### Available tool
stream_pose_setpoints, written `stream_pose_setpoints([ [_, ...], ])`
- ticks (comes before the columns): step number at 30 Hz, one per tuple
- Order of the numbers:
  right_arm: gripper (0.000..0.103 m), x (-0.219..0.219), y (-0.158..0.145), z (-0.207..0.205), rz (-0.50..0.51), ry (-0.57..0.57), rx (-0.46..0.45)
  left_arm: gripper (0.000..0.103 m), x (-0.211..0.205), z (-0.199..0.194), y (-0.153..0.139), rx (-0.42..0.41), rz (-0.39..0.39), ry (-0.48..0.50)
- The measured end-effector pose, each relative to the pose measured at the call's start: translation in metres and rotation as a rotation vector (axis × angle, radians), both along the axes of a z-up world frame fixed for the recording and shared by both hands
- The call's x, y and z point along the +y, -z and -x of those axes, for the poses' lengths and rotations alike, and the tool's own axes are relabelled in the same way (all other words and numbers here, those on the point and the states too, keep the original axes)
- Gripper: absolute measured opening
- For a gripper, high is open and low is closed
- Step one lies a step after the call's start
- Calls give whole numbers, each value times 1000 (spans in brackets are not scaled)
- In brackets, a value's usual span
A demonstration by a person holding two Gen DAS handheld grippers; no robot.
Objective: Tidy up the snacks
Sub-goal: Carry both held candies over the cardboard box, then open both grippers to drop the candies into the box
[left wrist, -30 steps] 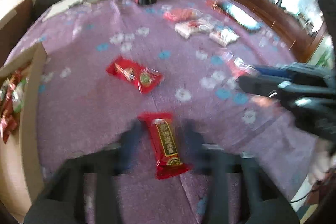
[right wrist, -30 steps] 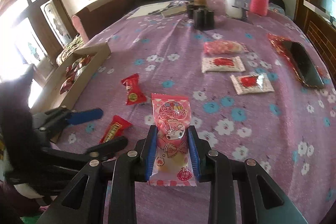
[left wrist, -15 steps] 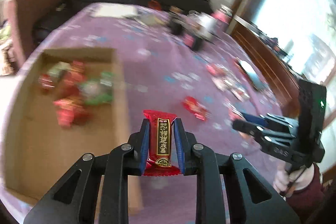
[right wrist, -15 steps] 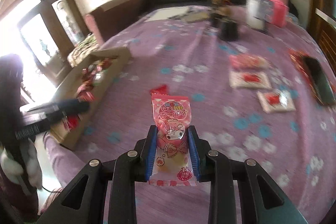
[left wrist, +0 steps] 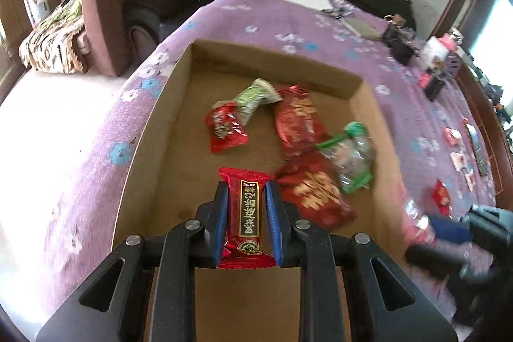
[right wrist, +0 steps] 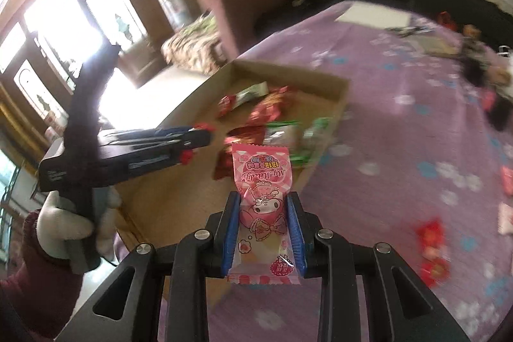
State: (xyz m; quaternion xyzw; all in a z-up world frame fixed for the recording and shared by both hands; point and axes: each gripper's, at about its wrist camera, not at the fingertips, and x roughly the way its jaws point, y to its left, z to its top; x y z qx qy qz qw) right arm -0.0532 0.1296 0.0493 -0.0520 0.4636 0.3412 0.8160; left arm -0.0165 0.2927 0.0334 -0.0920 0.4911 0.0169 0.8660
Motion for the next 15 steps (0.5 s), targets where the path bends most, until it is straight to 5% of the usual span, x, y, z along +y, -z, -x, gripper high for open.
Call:
stream_pose_setpoints([
  [4, 29, 27, 18, -9, 37, -3, 23, 21, 5, -12, 5, 11, -57, -33],
  [8, 29, 38, 26, -20, 70, 34, 14, 26, 18, -17, 12, 54, -1, -69],
  [15, 29, 38, 33, -42, 79, 137, 37, 30, 31, 8, -5, -8, 103, -91],
])
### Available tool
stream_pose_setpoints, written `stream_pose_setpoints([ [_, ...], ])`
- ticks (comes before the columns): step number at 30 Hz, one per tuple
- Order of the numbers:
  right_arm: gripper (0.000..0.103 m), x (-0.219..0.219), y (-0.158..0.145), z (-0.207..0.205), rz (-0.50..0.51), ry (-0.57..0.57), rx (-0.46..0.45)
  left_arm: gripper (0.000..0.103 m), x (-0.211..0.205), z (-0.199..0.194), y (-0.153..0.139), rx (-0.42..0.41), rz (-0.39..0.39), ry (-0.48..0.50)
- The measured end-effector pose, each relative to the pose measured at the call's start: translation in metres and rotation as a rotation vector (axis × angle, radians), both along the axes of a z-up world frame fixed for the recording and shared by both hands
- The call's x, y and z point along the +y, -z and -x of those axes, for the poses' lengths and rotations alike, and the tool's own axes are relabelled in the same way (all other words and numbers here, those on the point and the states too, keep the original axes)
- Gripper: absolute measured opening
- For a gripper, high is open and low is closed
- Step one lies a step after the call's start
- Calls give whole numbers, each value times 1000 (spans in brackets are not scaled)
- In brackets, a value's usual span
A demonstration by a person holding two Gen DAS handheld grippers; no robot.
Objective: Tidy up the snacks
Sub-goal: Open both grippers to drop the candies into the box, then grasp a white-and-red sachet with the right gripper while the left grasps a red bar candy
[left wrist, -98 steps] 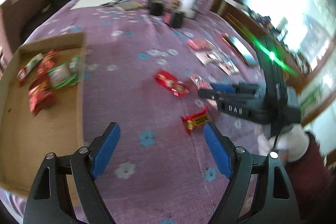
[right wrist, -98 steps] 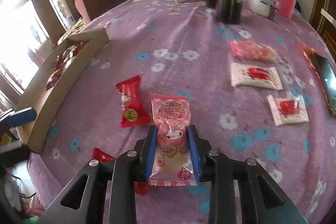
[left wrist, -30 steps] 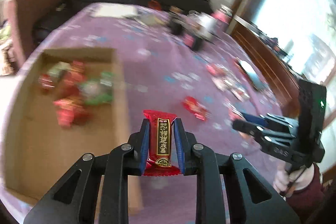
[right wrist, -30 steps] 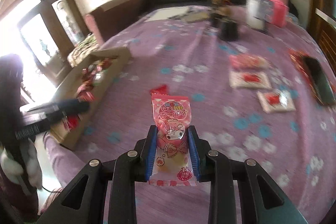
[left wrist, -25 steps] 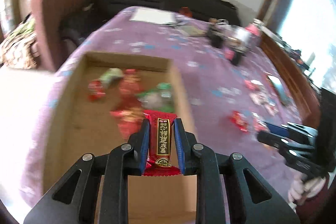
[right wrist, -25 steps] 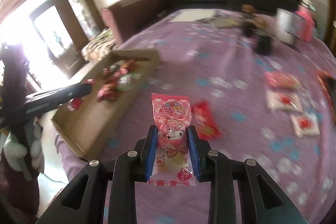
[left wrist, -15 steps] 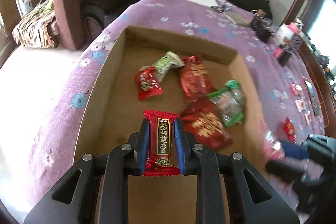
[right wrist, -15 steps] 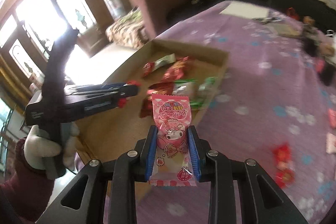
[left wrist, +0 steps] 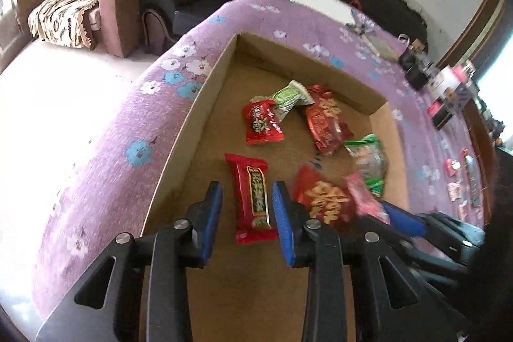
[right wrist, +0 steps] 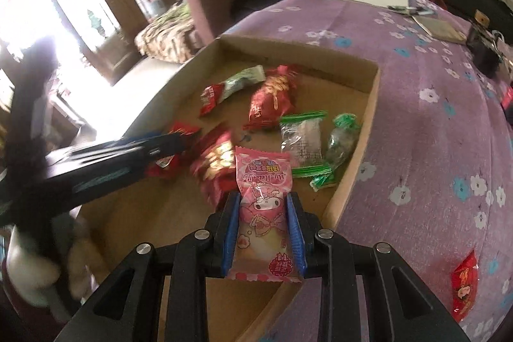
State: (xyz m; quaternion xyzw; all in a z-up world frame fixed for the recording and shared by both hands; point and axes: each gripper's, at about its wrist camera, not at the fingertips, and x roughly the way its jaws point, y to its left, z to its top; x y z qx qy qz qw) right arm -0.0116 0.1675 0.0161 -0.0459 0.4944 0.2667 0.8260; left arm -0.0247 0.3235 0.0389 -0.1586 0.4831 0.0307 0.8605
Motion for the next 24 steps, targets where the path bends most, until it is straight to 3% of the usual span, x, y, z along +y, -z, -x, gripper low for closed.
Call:
stream_pose_setpoints([
  [2, 31, 2, -1, 2, 11, -6, -17, 35, 1, 10, -9, -32, 27, -4],
  [3, 32, 4, -1, 4, 12, -15, -23, 47, 1, 15, -14, -46, 36, -8],
  [5, 32, 2, -4, 10, -13, -27, -45, 61, 1, 23, -25, -81, 44, -23],
  [13, 39, -55, -40, 31, -132, 36, -136, 61, -21, 49, -53, -178, 90, -12],
  [18, 41, -130, -46, 45, -151, 151, -169, 61, -54, 54, -58, -195, 106, 48],
  [24, 42, -262, -39, 36, -125, 431, -165, 61, -108, 54, -56, -180, 88, 157],
])
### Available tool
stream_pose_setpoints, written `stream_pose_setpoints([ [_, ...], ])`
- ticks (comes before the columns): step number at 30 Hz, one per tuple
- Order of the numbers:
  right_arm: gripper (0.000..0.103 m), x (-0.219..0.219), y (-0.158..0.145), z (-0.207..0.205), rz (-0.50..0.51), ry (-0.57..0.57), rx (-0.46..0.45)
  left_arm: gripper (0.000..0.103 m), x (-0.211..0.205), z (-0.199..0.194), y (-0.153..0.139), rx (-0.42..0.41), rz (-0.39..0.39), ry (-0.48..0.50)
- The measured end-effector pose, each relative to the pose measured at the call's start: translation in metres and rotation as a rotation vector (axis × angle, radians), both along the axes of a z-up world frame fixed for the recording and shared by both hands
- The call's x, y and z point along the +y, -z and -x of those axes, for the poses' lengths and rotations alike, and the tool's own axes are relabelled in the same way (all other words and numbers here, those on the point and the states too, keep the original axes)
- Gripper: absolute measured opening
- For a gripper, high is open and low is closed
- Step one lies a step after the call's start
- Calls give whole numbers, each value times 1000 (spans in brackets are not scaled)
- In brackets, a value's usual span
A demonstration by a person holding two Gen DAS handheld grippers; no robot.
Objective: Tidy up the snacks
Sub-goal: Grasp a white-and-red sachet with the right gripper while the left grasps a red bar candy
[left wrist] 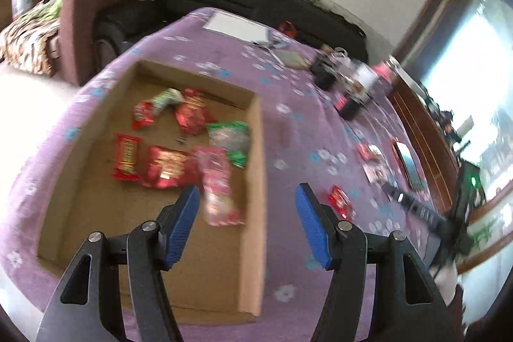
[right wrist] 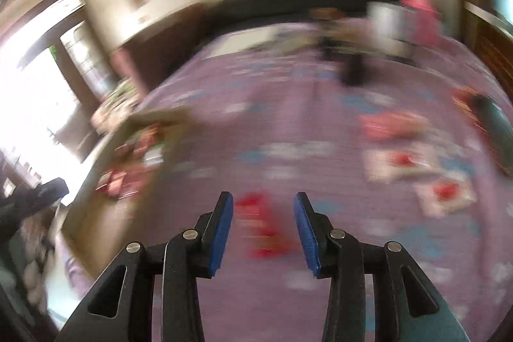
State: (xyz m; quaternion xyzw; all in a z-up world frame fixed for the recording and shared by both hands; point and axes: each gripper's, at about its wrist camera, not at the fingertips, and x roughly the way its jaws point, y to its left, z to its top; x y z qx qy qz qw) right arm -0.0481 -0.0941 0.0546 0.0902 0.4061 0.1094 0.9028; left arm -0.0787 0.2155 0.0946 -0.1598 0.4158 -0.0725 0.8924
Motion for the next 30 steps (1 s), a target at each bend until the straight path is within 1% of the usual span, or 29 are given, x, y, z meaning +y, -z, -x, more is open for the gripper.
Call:
stream_pose_setpoints([
  [1, 43, -28, 2, -3, -25, 60, 8, 61, -11, 0, 1, 3, -7, 20],
  [4, 44, -82, 10, -15, -61, 182, 17, 61, -34, -1, 4, 14, -17, 63],
  [8, 44, -121, 20, -42, -113, 260, 46, 61, -62, -1, 7, 32, -38, 105],
  [11, 44, -125, 28, -69, -115, 287, 66, 61, -78, 1, 7, 41, -63, 131],
  [13, 44, -121, 37, -84, -104, 276, 90, 61, -85, 4, 6, 43, -80, 140],
  [15, 43, -113, 46, -95, -64, 278, 106, 61, -89, 6, 4, 41, -97, 144],
  [16, 40, -108, 45, -95, -33, 274, 87, 61, -91, 6, 3, 41, -103, 143],
  [18, 30, -90, 46, -98, 17, 205, 86, 61, -92, 5, 3, 41, -114, 136],
  [19, 27, -81, 47, -95, 35, 168, 90, 61, -93, 4, 3, 42, -114, 133],
  [20, 27, -72, 47, -91, 56, 132, 91, 61, -95, 2, 4, 45, -112, 131],
  [21, 27, -58, 48, -83, 99, 79, 81, 61, -97, 0, 5, 50, -108, 132],
  [23, 27, -38, 49, -68, 139, -17, 73, 61, -103, -4, 9, 61, -105, 142],
  [25, 28, -19, 50, -47, 164, -137, 74, 61, -111, -7, 12, 70, -105, 158],
  [27, 27, -11, 48, -30, 147, -220, 71, 61, -118, -8, 15, 74, -108, 173],
  [28, 27, -15, 46, -20, 123, -204, 54, 61, -121, -8, 17, 77, -109, 176],
  [30, 30, -26, 44, -10, 100, -141, 49, 61, -123, -10, 19, 86, -99, 175],
])
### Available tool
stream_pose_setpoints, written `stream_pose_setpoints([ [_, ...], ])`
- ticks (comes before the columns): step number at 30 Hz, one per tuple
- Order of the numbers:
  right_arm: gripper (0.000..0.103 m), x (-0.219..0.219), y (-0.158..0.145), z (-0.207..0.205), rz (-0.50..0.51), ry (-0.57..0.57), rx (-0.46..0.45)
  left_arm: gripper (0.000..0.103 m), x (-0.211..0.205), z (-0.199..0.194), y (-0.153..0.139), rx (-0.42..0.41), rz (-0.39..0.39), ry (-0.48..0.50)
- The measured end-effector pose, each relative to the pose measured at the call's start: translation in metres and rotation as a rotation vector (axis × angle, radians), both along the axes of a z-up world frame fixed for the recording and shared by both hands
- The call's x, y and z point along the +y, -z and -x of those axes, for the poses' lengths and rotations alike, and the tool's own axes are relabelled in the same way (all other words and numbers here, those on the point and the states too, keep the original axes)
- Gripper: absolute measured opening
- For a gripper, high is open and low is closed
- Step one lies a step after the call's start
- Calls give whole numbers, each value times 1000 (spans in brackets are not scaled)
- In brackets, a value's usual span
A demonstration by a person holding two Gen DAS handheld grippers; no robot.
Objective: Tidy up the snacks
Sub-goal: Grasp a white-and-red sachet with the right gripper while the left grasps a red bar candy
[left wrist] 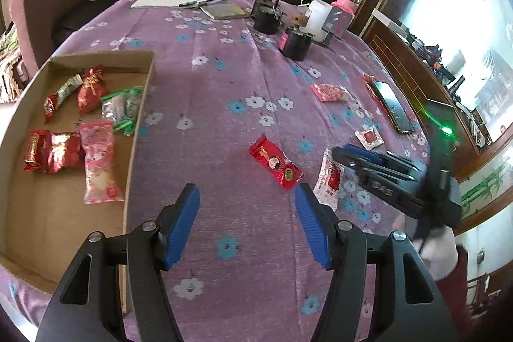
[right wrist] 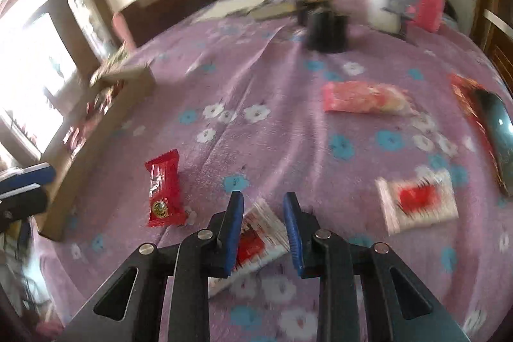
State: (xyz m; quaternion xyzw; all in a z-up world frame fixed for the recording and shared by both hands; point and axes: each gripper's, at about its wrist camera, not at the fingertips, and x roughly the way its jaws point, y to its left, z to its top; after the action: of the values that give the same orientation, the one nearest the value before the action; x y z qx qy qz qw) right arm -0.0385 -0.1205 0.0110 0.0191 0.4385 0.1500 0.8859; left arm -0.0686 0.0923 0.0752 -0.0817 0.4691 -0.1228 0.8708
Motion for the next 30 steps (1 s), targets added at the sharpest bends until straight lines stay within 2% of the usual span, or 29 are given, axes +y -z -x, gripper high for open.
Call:
stream_pose_setpoints([
  [3, 32, -20, -5, 21, -109, 74, 19, 61, 3, -4, 2, 12, 21, -22],
  [6, 35, -22, -5, 40, -189, 83, 57, 61, 6, -10, 5, 24, 49, -46],
  [10, 36, -4, 5, 23, -182, 119, 118, 61, 6, -18, 12, 67, 112, -50],
  [12, 42, 2, 7, 16, -171, 150, 120, 61, 4, -20, 13, 80, 127, -49],
  [14, 49, 11, 5, 12, -137, 157, 94, 61, 2, -21, 12, 75, 116, -49],
  [16, 49, 27, 6, 12, -35, 140, 63, 61, -1, -26, 13, 78, 97, -48],
  [18, 38, 36, 7, 17, 60, 121, 37, 61, -6, -33, 16, 88, 84, -42],
  [21, 29, 22, 6, 26, 36, 114, 49, 61, -17, -41, 25, 107, 63, -23],
  [26, 28, -15, 5, 41, 20, 168, 50, 61, -44, -53, 42, 109, -17, 15],
  [30, 29, -23, 5, 47, 16, 177, 42, 61, -63, -65, 56, 92, -132, 23],
])
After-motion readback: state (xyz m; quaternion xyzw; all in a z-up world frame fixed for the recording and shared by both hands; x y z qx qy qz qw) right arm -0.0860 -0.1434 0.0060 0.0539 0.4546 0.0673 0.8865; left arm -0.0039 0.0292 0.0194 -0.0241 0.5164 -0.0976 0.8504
